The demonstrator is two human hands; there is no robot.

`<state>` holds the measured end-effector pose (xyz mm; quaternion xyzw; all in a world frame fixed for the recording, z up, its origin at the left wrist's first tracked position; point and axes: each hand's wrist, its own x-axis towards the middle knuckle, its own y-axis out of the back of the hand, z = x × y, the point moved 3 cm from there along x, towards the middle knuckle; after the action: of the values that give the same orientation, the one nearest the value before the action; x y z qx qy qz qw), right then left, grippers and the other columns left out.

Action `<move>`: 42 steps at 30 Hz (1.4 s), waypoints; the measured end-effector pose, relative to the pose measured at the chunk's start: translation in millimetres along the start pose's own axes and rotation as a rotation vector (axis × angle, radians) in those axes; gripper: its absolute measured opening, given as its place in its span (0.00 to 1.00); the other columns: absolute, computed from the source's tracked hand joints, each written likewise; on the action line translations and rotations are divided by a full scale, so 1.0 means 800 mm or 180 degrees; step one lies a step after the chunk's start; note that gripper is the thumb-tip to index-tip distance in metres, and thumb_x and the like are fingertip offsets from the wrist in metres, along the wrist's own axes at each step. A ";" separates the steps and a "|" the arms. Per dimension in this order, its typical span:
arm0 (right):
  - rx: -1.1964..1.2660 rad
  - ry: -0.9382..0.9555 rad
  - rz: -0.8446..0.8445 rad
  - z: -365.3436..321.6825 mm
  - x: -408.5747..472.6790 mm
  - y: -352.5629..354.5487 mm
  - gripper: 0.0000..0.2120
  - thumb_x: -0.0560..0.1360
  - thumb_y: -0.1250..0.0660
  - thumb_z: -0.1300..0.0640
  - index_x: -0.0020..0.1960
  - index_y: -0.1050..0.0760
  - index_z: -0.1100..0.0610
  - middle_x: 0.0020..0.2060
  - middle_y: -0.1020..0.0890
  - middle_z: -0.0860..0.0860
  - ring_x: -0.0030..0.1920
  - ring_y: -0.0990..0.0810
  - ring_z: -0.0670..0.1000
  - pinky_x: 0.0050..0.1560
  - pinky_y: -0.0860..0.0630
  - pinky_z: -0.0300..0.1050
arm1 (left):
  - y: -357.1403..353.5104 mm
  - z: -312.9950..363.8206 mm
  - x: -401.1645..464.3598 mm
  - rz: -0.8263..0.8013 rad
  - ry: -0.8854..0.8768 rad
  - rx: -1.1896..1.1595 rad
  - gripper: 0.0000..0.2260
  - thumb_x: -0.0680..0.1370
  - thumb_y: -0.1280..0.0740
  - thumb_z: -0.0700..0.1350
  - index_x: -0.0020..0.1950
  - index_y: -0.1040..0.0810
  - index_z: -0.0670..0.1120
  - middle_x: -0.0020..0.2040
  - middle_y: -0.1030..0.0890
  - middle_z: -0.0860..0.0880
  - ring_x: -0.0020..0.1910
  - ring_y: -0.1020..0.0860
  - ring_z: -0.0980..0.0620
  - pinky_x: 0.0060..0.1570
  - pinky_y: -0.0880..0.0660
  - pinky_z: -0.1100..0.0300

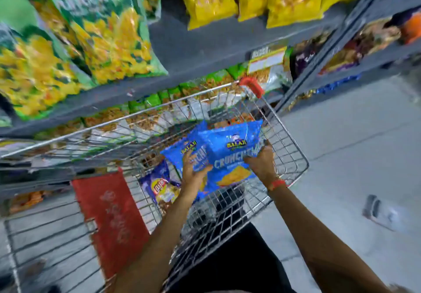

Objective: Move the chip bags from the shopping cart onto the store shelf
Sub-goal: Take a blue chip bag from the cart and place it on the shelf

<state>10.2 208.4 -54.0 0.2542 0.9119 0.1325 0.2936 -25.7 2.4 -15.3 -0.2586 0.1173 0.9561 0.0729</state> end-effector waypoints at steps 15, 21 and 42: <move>-0.0085 -0.1396 -0.0913 0.137 0.090 -0.031 0.36 0.48 0.30 0.71 0.57 0.31 0.67 0.48 0.18 0.66 0.40 0.19 0.58 0.43 0.19 0.57 | -0.058 -0.100 0.076 -0.0462 0.1147 -0.0110 0.39 0.53 0.20 0.38 0.62 0.30 0.36 0.61 0.23 0.36 0.60 0.24 0.40 0.53 0.23 0.46; -0.0426 -0.0967 -0.0966 0.037 0.047 -0.008 0.29 0.61 0.31 0.75 0.60 0.31 0.63 0.46 0.20 0.59 0.41 0.21 0.55 0.40 0.19 0.51 | -0.035 -0.067 0.045 -0.0371 0.0834 -0.0075 0.23 0.66 0.26 0.32 0.59 0.26 0.36 0.55 0.22 0.44 0.56 0.22 0.43 0.52 0.26 0.52; 0.0767 0.2131 -0.0920 -0.353 -0.192 0.110 0.41 0.62 0.23 0.63 0.68 0.39 0.50 0.57 0.20 0.59 0.54 0.19 0.53 0.58 0.23 0.56 | 0.130 0.329 -0.147 -0.0069 -0.2073 -0.0857 0.12 0.66 0.28 0.31 0.38 0.21 0.48 0.29 0.17 0.62 0.31 0.20 0.65 0.32 0.23 0.70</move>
<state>-18.7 172.3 275.9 0.0984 0.9928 0.0573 -0.0368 -71.4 -38.4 285.1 0.0513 -0.0419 0.9944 0.0819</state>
